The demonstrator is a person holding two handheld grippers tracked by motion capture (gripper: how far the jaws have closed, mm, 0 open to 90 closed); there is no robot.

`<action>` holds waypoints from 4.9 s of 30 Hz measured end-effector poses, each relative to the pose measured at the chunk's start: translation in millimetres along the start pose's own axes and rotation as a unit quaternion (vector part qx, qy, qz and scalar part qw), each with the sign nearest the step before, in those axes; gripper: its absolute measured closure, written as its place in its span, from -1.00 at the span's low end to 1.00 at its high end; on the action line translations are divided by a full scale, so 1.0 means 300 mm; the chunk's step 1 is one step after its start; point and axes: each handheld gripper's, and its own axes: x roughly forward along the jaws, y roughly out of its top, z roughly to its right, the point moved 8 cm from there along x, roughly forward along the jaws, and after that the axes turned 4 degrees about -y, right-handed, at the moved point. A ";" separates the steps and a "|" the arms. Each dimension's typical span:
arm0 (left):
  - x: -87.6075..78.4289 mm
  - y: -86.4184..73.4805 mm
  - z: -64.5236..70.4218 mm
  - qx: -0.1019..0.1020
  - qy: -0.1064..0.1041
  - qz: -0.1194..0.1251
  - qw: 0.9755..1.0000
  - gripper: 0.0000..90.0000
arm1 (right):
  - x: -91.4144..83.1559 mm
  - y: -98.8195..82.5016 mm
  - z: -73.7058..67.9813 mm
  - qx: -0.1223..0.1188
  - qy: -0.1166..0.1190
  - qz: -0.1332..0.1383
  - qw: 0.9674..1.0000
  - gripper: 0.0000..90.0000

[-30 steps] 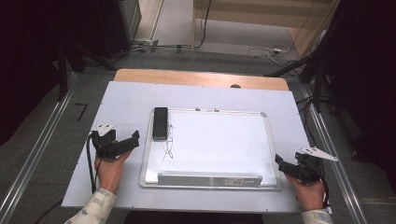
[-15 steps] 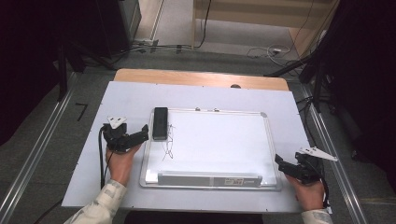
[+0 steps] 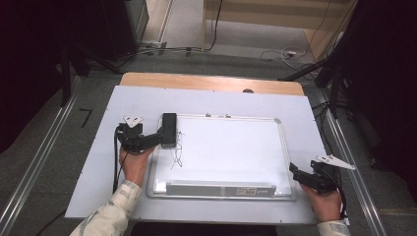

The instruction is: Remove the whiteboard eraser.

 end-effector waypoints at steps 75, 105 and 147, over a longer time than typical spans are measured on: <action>0.247 0.038 0.137 0.041 0.022 -0.063 0.997 -0.17 | 0.002 -0.001 0.002 0.002 0.006 -0.002 1.000 -0.63; 0.196 0.035 0.144 0.062 -0.002 -0.044 0.997 -0.12 | 0.002 -0.001 0.002 0.001 0.005 -0.001 1.000 -0.63; 0.031 -0.025 0.208 0.069 -0.068 -0.021 0.995 -0.13 | 0.002 -0.004 0.000 0.001 0.001 -0.003 1.000 -0.63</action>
